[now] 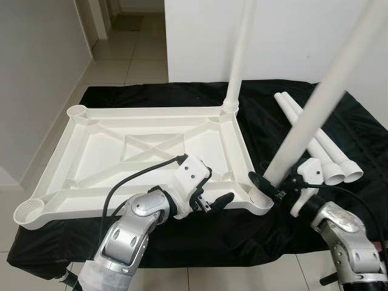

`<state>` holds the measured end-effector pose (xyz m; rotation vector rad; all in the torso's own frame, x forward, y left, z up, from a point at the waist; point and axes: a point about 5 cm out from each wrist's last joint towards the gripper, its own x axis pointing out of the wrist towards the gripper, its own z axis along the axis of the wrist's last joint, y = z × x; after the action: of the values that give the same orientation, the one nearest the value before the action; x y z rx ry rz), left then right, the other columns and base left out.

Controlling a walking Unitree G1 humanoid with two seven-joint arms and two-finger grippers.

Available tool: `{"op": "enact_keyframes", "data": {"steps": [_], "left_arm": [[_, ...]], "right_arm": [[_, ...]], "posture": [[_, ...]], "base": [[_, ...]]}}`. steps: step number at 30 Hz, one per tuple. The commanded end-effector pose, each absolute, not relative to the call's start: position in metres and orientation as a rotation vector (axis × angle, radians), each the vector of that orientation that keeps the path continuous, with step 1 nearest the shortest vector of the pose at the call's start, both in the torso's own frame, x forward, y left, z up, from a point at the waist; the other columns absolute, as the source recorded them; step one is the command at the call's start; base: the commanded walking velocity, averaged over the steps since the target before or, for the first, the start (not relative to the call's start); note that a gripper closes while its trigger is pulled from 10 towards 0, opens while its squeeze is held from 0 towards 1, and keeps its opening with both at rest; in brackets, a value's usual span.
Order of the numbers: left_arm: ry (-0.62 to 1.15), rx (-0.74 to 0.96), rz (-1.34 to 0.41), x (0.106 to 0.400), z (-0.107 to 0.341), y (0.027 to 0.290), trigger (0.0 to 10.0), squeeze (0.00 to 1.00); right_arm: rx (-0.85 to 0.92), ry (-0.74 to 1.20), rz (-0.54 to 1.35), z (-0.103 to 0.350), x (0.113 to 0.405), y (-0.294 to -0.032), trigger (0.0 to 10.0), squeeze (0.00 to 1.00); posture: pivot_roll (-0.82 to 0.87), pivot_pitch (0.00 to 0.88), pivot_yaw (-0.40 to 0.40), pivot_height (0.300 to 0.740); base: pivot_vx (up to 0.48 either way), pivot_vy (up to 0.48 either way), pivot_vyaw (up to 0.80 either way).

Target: Building children table

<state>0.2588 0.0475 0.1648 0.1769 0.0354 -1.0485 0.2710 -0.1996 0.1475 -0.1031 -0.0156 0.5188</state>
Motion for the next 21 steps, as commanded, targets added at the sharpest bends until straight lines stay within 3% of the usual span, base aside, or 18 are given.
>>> {"op": "enact_keyframes", "data": {"steps": [1,10,17,18,21], "left_arm": [[0.037,0.178,-0.978,0.261,0.163,0.050,10.0,0.00],[0.031,0.174,-0.979,0.262,0.164,0.048,10.0,0.00],[0.029,0.172,-0.978,0.261,0.164,0.047,10.0,0.00],[0.026,0.167,-0.977,0.261,0.164,0.045,10.0,0.00],[0.025,0.165,-0.976,0.261,0.164,0.045,10.0,0.00]], "right_arm": [[-0.098,0.131,0.416,0.120,0.272,-0.205,10.0,0.00],[-0.035,0.051,0.362,0.127,0.283,-0.164,10.0,0.00],[-0.010,0.027,0.334,0.131,0.284,-0.160,10.0,0.00],[0.093,-0.005,0.229,0.137,0.286,-0.156,10.0,0.00],[0.138,-0.005,0.169,0.138,0.286,-0.155,10.0,0.00]], "posture": [[-0.04,0.035,0.033,0.740],[-0.04,0.035,0.021,0.740],[-0.04,0.035,0.019,0.740],[-0.04,0.033,0.008,0.740],[-0.04,0.032,0.007,0.740]], "base": [[0.000,0.000,0.00],[0.000,0.000,0.00],[0.000,0.000,0.00],[0.000,0.000,0.00],[0.000,0.000,0.00]]}}
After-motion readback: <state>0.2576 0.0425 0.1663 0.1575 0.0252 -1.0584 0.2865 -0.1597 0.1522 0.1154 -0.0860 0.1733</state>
